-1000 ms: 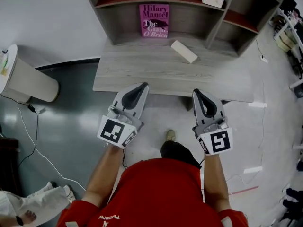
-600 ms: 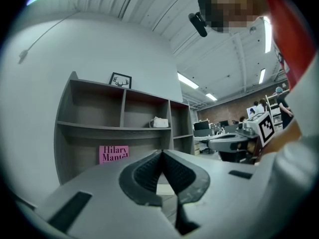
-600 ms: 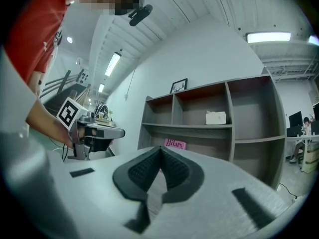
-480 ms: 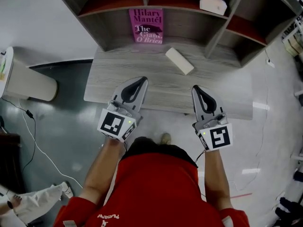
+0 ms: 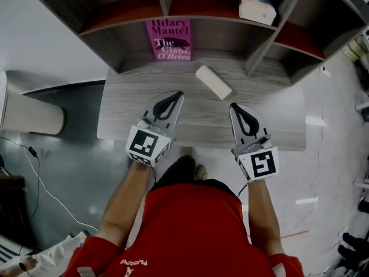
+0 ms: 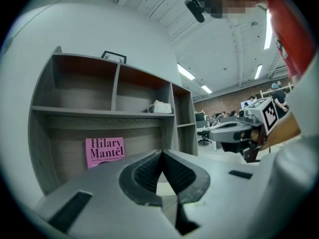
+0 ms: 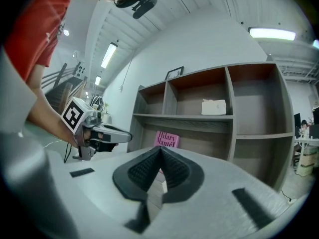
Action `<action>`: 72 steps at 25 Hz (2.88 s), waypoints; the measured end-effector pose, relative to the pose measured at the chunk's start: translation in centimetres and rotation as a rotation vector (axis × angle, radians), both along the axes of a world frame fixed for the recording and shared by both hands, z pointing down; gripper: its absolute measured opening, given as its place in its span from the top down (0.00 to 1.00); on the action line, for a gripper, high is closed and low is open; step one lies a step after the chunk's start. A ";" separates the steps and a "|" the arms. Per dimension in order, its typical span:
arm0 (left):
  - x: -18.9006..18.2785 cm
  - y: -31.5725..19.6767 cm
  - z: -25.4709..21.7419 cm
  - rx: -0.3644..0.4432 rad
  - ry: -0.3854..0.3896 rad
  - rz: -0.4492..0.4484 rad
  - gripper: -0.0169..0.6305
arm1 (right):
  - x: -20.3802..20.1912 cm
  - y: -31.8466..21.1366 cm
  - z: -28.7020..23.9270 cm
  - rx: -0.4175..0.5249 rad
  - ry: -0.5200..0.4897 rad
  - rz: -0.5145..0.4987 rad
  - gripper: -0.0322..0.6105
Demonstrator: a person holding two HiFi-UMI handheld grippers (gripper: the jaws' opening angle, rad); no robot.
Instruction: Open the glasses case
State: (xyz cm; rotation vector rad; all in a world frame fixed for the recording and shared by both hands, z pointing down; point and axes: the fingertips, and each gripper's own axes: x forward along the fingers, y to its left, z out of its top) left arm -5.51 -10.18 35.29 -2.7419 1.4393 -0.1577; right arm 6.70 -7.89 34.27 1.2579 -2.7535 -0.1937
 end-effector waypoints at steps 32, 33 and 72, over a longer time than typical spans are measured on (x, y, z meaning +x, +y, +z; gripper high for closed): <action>0.3 -14.6 15.6 -0.346 -0.189 0.196 0.86 | -1.5 -12.2 13.6 -0.266 0.245 0.113 0.85; 0.4 -14.7 16.1 -0.358 -0.199 0.201 0.84 | -1.4 -12.3 14.3 -0.282 0.256 0.107 0.83; 3.5 -15.7 24.8 -0.678 -0.405 0.356 0.70 | -0.4 -13.0 24.1 -0.602 0.352 -0.078 0.49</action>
